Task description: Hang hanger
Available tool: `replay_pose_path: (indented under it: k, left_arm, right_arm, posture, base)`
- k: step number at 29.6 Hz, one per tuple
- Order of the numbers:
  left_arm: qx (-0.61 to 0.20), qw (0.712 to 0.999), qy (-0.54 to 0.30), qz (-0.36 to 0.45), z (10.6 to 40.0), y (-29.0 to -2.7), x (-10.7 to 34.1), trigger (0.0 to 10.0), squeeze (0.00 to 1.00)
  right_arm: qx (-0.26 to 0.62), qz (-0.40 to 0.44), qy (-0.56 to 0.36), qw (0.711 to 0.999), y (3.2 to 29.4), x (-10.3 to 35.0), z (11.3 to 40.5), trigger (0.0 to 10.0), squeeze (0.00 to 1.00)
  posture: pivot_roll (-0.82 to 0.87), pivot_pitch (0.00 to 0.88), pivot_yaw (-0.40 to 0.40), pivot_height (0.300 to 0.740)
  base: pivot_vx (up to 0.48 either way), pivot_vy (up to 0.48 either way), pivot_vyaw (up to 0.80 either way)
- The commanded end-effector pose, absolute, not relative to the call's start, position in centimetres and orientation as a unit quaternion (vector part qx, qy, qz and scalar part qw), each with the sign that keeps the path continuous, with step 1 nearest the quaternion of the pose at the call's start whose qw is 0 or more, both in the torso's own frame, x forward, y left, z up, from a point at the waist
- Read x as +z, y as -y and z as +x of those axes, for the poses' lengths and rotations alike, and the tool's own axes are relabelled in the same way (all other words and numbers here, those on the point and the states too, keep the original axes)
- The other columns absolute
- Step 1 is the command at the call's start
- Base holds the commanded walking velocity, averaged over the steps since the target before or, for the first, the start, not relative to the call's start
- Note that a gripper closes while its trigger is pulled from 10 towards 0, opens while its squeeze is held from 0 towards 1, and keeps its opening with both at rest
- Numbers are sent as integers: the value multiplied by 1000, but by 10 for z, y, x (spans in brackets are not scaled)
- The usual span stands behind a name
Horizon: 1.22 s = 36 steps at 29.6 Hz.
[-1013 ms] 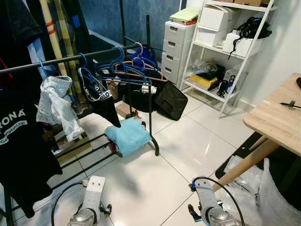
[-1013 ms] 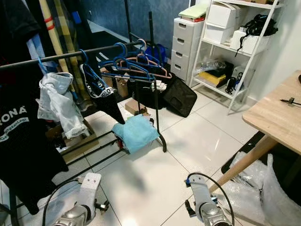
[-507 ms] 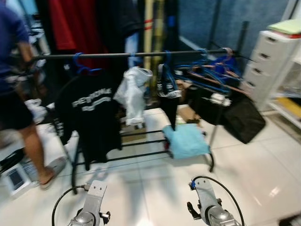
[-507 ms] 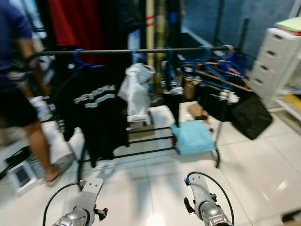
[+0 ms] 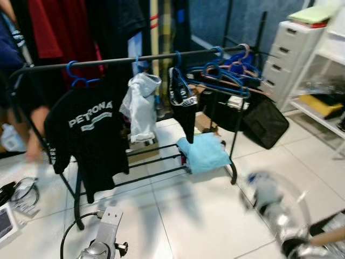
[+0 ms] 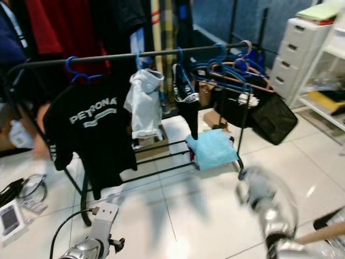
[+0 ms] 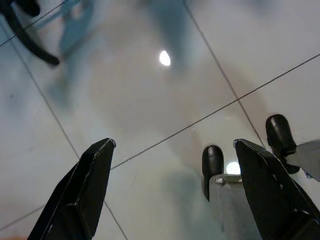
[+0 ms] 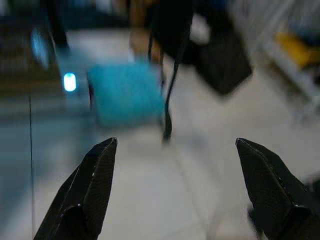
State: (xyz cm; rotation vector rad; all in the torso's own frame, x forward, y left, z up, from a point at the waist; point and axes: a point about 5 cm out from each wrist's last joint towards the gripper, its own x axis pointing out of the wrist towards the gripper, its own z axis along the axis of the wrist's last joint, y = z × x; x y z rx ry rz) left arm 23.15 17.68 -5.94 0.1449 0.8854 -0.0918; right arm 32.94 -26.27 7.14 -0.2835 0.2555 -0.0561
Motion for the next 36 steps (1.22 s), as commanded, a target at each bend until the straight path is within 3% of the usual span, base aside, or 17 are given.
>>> replay_pose_path:
  k: [1, 5, 11, 27, 36]
  left_arm:
    - [-44, 898, -432, 67, 231, -178, -60, 10000, 0]
    - [-47, 898, -432, 68, 231, -177, -60, 10000, 0]
    - [-48, 898, -432, 69, 231, -177, -60, 10000, 0]
    - [-51, 896, -435, 72, 231, -178, -60, 10000, 0]
    - [-53, 896, -435, 72, 231, -178, -60, 10000, 0]
  right_arm:
    - [-1, -140, -121, 983, 250, 69, 331, 10000, 0]
    - [29, -153, -43, 987, 240, 104, 351, 10000, 0]
    - [52, -143, 6, 988, 239, 130, 360, 10000, 0]
    - [105, -142, 50, 983, 223, 153, 370, 10000, 0]
    - [98, -129, 74, 984, 227, 170, 375, 10000, 0]
  posture:
    - [-62, 0, 4, 740]
    - [-68, 0, 8, 740]
    - [-69, 0, 9, 740]
    - [-73, 0, 14, 740]
    - [-75, 0, 16, 740]
  base:
    - [251, 0, 0]
    - [254, 0, 0]
    - [261, 0, 0]
    - [280, 0, 0]
    - [287, 0, 0]
